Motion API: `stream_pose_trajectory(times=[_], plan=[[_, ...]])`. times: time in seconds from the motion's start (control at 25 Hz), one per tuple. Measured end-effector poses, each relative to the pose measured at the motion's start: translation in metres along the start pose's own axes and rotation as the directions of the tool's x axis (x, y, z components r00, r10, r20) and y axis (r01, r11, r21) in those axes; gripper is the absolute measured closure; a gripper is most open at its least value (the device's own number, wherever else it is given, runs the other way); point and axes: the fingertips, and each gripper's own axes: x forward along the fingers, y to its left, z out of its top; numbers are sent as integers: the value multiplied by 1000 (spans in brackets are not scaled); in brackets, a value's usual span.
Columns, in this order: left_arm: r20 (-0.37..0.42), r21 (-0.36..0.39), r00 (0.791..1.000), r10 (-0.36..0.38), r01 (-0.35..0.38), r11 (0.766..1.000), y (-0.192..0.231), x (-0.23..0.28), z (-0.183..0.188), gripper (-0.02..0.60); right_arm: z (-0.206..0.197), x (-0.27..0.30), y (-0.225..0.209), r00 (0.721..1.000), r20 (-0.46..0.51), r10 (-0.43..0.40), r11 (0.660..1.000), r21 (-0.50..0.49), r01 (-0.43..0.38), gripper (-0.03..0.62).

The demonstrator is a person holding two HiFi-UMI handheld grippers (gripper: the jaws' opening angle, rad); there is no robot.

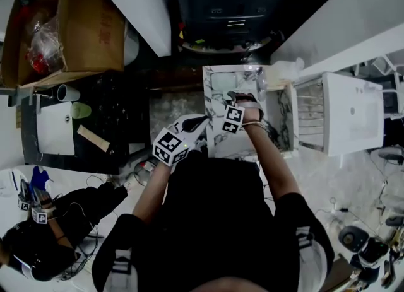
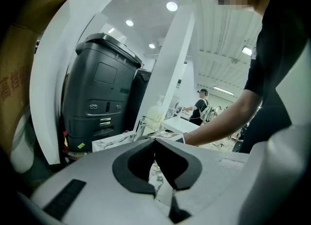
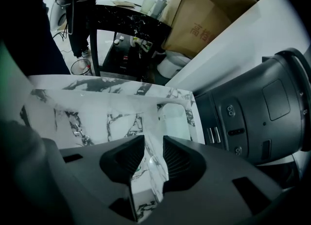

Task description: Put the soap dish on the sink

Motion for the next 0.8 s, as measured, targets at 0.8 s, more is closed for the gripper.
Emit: stream_pose_trajectory(times=[0.8], plan=[[14, 10, 1000, -2, 2, 1000, -21, -14, -10, 581, -20, -47, 36, 996, 84, -7, 954, 301, -18, 598]])
